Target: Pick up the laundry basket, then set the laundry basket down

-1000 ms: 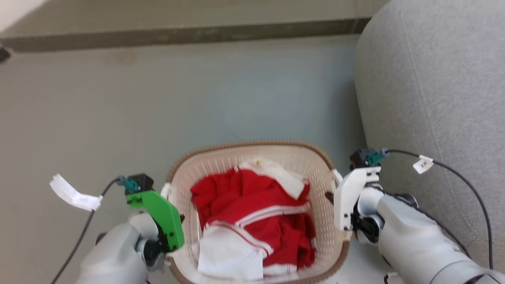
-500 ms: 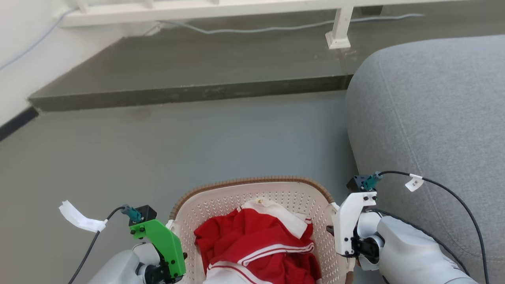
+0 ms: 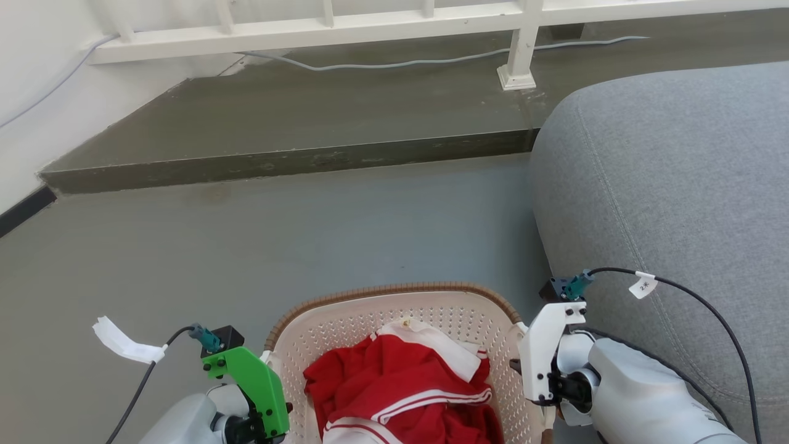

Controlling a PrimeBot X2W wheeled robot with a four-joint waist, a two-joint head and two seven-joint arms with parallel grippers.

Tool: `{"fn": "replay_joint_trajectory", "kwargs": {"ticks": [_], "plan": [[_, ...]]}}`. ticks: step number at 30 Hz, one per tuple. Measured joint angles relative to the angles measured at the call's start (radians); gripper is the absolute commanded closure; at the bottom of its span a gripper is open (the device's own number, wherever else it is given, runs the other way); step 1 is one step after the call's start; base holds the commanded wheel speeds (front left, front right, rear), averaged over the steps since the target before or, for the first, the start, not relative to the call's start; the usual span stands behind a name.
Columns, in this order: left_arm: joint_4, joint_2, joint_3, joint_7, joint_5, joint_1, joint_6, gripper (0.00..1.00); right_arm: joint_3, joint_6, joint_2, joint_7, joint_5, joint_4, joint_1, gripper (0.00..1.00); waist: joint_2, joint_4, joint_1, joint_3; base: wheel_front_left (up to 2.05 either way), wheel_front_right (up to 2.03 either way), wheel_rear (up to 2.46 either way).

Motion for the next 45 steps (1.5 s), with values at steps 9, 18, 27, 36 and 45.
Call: {"fn": "replay_joint_trajectory", "kwargs": {"ticks": [9, 18, 27, 36, 45], "plan": [[0.0, 0.0, -0.007, 0.0, -0.001, 0.0, 0.0, 1.0, 0.009, 0.0, -0.001, 0.001, 0.008, -0.002, -0.001, 1.0, 0.0, -0.006, 0.0, 0.003, 0.0, 0.0, 0.0], [0.0, 0.001, -0.011, -0.001, -0.001, 0.0, 0.0, 1.0, 0.022, 0.0, -0.002, 0.001, 0.013, -0.002, -0.005, 1.0, 0.0, -0.008, 0.0, 0.006, 0.0, 0.0, 0.0], [0.0, 0.002, -0.012, -0.009, -0.009, 0.0, 0.0, 1.0, 0.032, 0.0, -0.002, 0.0, 0.017, -0.002, -0.01, 1.0, 0.0, -0.008, 0.0, 0.01, 0.0, 0.0, 0.0], [-0.007, 0.005, -0.012, -0.028, -0.011, -0.004, 0.0, 1.0, 0.037, 0.0, -0.003, -0.015, 0.019, -0.003, -0.025, 1.0, 0.0, -0.009, 0.0, 0.041, 0.0, 0.0, 0.0], [-0.044, 0.027, -0.01, -0.074, -0.011, -0.067, 0.0, 1.0, 0.042, 0.0, -0.009, -0.092, 0.013, -0.011, -0.088, 1.0, 0.0, -0.007, 0.0001, 0.139, 0.0, 0.0, 0.0]]}}
